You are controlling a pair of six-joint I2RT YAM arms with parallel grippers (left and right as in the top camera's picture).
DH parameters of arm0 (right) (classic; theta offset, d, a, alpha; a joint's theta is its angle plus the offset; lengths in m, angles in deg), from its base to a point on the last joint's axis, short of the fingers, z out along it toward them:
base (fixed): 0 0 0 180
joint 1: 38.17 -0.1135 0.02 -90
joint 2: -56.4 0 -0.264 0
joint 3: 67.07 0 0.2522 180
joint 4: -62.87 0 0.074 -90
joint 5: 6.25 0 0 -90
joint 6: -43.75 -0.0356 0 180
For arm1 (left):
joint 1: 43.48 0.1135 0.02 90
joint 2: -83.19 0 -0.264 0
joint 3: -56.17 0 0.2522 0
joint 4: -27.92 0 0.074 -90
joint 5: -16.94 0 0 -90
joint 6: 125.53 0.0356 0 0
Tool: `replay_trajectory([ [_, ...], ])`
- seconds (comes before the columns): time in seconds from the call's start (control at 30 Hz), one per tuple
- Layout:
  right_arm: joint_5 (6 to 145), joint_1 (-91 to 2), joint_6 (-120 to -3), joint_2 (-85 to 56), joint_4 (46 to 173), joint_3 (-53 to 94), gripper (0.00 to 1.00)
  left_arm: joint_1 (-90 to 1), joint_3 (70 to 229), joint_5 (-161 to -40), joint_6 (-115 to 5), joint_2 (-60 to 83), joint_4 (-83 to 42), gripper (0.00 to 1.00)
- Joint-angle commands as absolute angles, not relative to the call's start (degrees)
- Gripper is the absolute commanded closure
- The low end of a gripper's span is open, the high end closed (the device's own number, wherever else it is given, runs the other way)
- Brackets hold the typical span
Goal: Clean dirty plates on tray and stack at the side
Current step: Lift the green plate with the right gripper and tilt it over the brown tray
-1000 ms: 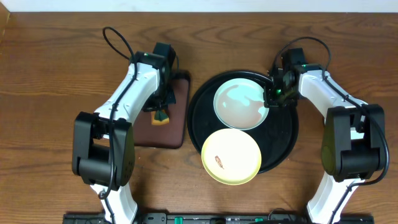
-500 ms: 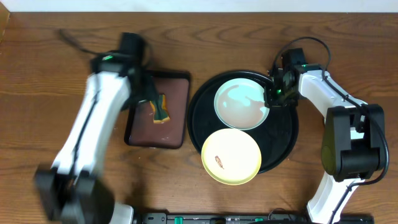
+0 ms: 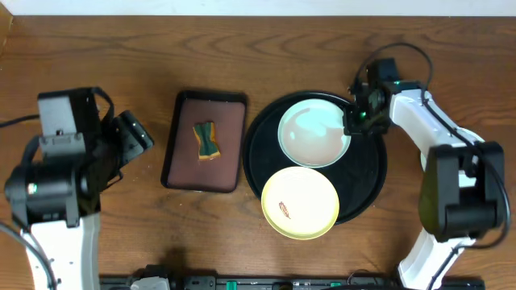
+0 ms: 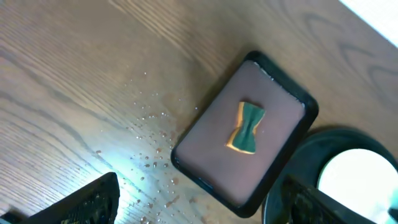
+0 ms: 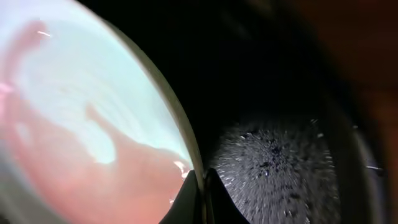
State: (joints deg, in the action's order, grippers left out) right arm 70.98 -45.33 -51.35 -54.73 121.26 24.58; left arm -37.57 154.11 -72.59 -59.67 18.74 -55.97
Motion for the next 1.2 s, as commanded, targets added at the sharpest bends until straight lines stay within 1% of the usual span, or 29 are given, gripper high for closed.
replay_trajectory([
  [0.0,71.6,-48.6,-50.9,-47.3,121.3,29.7,0.99,-37.3,154.7,-72.4,-59.5,20.5,-56.1,0.16],
  [0.27,75.1,-59.4,-50.9,-44.9,117.1,32.4,0.99,-37.3,154.7,-72.4,-59.5,20.4,-56.1,0.16],
  [0.57,86.6,-73.0,-50.2,-47.5,103.0,32.3,0.99,-37.3,154.7,-72.4,-59.5,19.9,-56.1,0.16],
  [0.87,102.8,-80.5,-35.9,-49.6,95.4,32.4,0.99,-37.3,154.7,-72.4,-59.5,19.9,-56.1,0.16],
  [1.03,110.7,-84.4,-27.0,-49.6,94.6,32.4,0.99,-37.3,154.7,-72.4,-59.5,19.9,-56.1,0.16],
  [1.17,117.8,-88.0,-17.9,-49.6,92.9,32.4,0.99,-37.3,154.7,-72.4,-59.5,19.9,-56.1,0.16],
])
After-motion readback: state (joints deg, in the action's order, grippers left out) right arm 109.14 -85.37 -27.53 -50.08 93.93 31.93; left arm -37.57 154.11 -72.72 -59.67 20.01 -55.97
